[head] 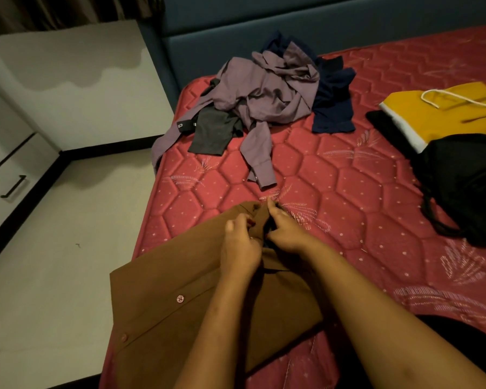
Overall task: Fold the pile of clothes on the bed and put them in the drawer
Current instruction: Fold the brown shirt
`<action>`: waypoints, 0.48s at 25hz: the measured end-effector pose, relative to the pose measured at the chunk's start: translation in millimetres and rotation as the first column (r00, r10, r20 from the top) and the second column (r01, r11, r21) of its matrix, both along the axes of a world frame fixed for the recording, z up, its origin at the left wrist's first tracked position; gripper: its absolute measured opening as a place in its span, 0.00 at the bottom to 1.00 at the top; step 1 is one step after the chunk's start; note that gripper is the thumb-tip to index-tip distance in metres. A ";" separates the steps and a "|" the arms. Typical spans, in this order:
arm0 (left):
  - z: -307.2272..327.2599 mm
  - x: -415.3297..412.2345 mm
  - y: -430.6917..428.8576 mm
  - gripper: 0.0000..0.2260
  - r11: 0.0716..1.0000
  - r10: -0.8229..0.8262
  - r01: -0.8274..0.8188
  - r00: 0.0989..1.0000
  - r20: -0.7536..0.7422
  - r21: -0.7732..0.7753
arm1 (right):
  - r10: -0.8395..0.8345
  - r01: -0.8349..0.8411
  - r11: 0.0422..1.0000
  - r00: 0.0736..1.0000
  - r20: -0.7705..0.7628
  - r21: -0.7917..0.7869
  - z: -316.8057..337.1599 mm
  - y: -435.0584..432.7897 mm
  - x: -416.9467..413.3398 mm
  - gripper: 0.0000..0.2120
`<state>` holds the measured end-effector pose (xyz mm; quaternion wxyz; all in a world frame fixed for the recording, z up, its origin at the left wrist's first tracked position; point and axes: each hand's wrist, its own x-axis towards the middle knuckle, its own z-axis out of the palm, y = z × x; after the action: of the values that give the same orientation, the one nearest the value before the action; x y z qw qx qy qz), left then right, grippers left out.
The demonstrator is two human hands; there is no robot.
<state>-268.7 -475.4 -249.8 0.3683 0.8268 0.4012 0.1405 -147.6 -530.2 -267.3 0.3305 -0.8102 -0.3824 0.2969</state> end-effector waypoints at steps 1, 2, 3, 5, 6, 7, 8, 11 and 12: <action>-3.6 0.8 -8.5 0.16 0.984 -0.003 0.008 1.000 -0.030 0.176 | -0.032 0.032 0.999 0.999 -0.016 0.030 1.2 0.0 -0.4 0.40; -9.4 1.7 -16.4 0.18 0.953 -0.006 0.019 0.999 -0.043 0.302 | -0.053 0.054 0.997 0.998 -0.013 0.060 2.3 -0.8 -1.2 0.38; -15.4 2.4 -22.8 0.19 0.922 -0.011 0.031 0.999 -0.053 0.386 | -0.061 0.060 0.995 0.998 0.009 0.085 3.0 -1.5 -1.9 0.36; -31.5 3.2 -26.8 0.24 0.879 -0.034 0.099 0.989 -0.145 0.467 | -0.035 0.027 0.995 0.996 0.083 0.097 1.0 -3.1 -2.2 0.33; -40.0 1.7 -25.2 0.26 0.862 -0.045 0.143 0.977 -0.207 0.487 | -0.016 0.006 0.996 0.993 0.119 0.084 -1.8 -3.1 -1.8 0.31; -46.8 0.1 -22.8 0.26 0.850 -0.048 0.172 0.966 -0.252 0.498 | -0.005 -0.004 0.998 0.990 0.143 0.065 -5.0 -2.6 -1.1 0.29; -50.6 -0.6 -21.1 0.25 0.844 -0.044 0.182 0.961 -0.273 0.504 | -0.006 -0.002 0.999 0.987 0.161 0.049 -8.2 -1.7 -0.5 0.27; -48.1 -0.5 -24.8 0.25 0.837 -0.049 0.194 0.958 -0.283 0.512 | -0.042 0.045 0.999 0.975 0.216 -0.008 -12.3 0.0 -0.3 0.28; -47.5 -0.7 -26.1 0.24 0.829 -0.045 0.193 0.958 -0.282 0.524 | -0.060 0.067 0.998 0.968 0.242 -0.022 -11.9 -0.2 -1.4 0.29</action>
<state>-269.5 -501.5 -297.3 0.0699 0.9320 0.3360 0.1170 -149.0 -530.4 -279.3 0.2790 -0.8569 -0.3891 0.1912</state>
